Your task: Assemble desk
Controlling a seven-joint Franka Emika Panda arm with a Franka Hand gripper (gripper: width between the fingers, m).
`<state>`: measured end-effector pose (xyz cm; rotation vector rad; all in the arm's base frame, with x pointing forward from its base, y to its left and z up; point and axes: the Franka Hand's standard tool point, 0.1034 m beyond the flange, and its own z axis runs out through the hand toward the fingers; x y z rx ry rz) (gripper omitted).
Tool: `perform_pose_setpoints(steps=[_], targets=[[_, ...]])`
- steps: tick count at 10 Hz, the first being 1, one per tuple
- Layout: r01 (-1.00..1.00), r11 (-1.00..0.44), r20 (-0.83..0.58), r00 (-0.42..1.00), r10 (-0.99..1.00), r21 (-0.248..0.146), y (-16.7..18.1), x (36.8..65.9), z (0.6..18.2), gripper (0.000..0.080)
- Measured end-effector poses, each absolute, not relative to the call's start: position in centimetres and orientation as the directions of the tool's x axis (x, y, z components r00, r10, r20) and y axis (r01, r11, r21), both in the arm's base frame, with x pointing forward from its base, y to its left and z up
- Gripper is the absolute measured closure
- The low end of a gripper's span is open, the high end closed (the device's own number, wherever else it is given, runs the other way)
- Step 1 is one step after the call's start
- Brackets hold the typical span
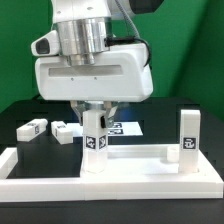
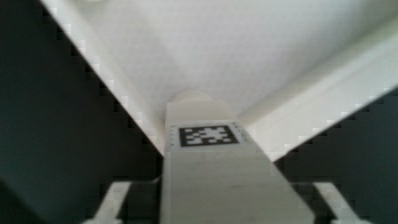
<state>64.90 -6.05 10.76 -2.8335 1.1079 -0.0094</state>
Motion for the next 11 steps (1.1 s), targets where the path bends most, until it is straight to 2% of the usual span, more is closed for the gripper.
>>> perform_pose_setpoints(steps=[1,2,4,5,6,8,9,10,11], targets=[[-0.793,-0.600,-0.038,0.606,-0.794,-0.108,-6.21,64.88,10.70,0.0499],[-0.906,-0.405,-0.066,0.415,-0.907,-0.124,-6.15,64.73,10.64,0.0502],[-0.987,-0.056,-0.182,0.083,-0.980,-0.150,-6.23,64.61,10.54,0.0502],[-0.989,0.001,-0.198,0.029,-0.980,-0.146,-6.18,64.61,10.53,0.0502],[-0.990,0.007,-0.200,0.022,-0.980,-0.143,-6.08,64.60,10.52,0.0502],[-0.987,-0.048,-0.192,0.077,-0.978,-0.153,-6.05,64.58,10.45,0.0262],[-0.960,-0.235,-0.156,0.259,-0.953,-0.155,-5.99,64.39,10.47,0.0262],[-0.861,-0.482,-0.119,0.503,-0.856,-0.164,-5.91,64.48,10.57,0.0170],[-0.765,-0.620,-0.090,0.639,-0.764,-0.173,-5.72,64.38,10.51,0.0156]])
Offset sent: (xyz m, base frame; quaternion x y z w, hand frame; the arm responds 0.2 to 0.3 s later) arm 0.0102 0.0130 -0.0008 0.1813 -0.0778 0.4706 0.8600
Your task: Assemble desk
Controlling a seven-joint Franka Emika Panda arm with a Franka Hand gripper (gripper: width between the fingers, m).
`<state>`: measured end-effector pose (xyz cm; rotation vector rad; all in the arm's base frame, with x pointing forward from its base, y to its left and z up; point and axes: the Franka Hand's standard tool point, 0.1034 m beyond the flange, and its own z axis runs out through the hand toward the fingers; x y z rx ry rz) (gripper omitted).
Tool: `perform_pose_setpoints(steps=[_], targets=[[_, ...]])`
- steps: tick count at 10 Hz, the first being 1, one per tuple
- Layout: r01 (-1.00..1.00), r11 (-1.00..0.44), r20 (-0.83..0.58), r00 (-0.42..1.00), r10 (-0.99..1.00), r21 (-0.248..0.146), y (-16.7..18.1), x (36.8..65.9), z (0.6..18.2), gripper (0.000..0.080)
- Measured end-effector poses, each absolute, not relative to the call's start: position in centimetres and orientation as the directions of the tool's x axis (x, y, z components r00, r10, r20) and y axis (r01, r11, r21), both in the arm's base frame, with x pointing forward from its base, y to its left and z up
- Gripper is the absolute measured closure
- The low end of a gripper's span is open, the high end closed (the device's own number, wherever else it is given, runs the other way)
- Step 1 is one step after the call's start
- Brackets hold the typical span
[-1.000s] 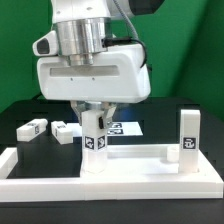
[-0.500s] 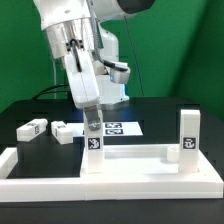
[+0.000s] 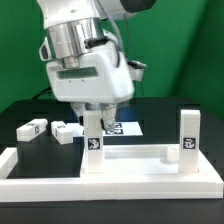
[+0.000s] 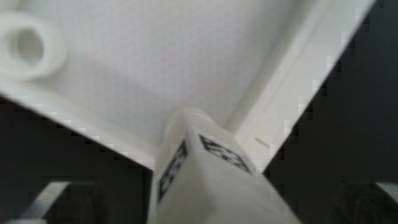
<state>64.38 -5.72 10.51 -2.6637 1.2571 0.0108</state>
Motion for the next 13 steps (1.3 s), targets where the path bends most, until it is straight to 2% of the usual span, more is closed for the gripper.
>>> perform_pose_setpoints(steps=[2,3,5,6,9,10,11,12,13], targets=[[-0.703,-0.688,-0.074,0.707,-0.703,-0.180,-5.81,64.34,10.42,0.0150],[-0.615,-0.767,-0.051,0.785,-0.617,-0.186,-5.84,64.33,10.41,0.0150],[-0.210,-0.972,0.050,0.975,-0.216,-0.105,-6.32,64.73,10.62,0.0150],[-0.004,-0.997,0.068,0.998,-0.009,-0.072,-6.52,65.06,10.64,0.0150],[-0.034,-0.997,0.066,0.997,-0.039,-0.075,-6.48,65.04,10.49,0.0176],[-0.086,-0.993,0.062,0.994,-0.091,-0.080,-6.43,65.04,10.47,0.0360],[-0.153,-0.985,0.057,0.986,-0.158,-0.084,-6.42,65.04,10.46,0.0360],[-0.219,-0.972,0.051,0.973,-0.224,-0.087,-6.51,65.04,10.46,0.0512],[-0.305,-0.948,0.044,0.950,-0.310,-0.092,-6.57,65.04,10.46,0.0511]])
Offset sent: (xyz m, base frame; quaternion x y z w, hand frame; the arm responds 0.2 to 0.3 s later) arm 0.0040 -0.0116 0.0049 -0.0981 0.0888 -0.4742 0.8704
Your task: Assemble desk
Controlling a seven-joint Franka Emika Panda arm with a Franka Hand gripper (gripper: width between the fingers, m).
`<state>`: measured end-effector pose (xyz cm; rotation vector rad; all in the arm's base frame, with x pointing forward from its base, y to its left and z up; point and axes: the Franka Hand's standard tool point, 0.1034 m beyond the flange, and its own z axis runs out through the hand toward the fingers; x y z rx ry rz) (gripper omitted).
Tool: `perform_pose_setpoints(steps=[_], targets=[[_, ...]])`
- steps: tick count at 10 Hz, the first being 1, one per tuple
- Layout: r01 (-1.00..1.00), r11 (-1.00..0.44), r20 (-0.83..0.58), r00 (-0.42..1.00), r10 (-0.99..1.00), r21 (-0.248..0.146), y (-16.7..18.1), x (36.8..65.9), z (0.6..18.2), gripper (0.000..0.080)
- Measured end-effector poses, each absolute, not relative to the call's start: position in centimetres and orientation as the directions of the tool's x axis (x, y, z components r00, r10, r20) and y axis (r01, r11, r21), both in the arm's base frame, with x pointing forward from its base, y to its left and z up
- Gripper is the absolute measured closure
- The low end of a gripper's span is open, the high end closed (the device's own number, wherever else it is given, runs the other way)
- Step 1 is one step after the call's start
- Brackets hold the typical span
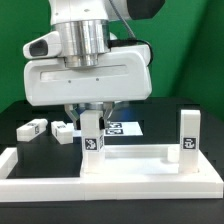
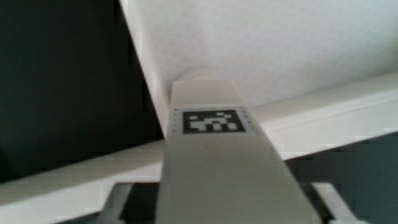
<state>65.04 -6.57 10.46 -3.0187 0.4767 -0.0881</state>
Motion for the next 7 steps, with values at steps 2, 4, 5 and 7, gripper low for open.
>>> perform_pose_setpoints(steps=[2,4,5,7], targets=[[-0.607,-0.785,0.013,0.790,-0.613,-0.125,-6.88,65.01,10.38,0.0511],[-0.872,-0.474,-0.086,0.485,-0.870,-0.121,-6.93,64.83,10.43,0.0511],[-0.912,-0.392,-0.103,0.404,-0.909,-0.118,-6.96,64.83,10.42,0.0511],[-0.945,-0.308,-0.115,0.319,-0.941,-0.108,-6.87,64.79,10.37,0.0509]])
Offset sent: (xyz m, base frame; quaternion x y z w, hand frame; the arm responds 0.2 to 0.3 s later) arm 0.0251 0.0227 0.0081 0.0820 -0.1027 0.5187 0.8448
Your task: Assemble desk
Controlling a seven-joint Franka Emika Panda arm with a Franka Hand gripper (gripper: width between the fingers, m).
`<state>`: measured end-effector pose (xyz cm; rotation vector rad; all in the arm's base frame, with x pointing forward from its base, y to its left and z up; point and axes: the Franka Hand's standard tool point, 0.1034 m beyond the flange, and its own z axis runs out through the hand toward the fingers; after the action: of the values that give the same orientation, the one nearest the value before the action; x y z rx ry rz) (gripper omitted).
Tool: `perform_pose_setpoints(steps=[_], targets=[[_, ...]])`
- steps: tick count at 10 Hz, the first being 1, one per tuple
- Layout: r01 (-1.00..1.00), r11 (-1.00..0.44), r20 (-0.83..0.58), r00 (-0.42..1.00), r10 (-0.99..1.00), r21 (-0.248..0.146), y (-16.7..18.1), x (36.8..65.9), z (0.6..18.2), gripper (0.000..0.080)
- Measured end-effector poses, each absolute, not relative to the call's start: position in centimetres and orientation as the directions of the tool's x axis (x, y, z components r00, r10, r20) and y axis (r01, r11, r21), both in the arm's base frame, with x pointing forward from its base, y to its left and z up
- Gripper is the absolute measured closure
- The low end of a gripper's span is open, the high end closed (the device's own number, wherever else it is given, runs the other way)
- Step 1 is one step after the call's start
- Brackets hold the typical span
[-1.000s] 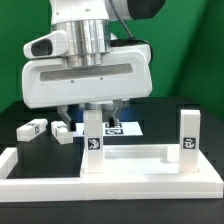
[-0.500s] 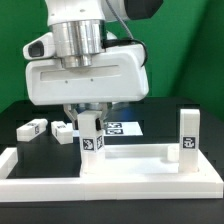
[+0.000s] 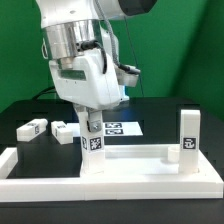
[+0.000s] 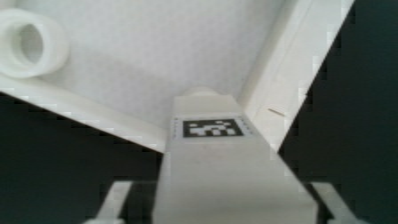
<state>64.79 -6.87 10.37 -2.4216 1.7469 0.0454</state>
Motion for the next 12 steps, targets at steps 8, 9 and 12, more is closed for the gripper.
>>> perform_pose_setpoints(steps=[8,9,12], targets=[[-0.956,0.285,-0.197,-0.266,-0.944,-0.074,-6.3,65.0,10.3,0.0509],[-0.975,0.202,-0.185,-0.183,-0.966,-0.089,-6.2,65.0,10.1,0.0509],[-0.951,-0.276,-0.123,0.294,-0.948,-0.141,-5.0,65.2,10.3,0.0160]])
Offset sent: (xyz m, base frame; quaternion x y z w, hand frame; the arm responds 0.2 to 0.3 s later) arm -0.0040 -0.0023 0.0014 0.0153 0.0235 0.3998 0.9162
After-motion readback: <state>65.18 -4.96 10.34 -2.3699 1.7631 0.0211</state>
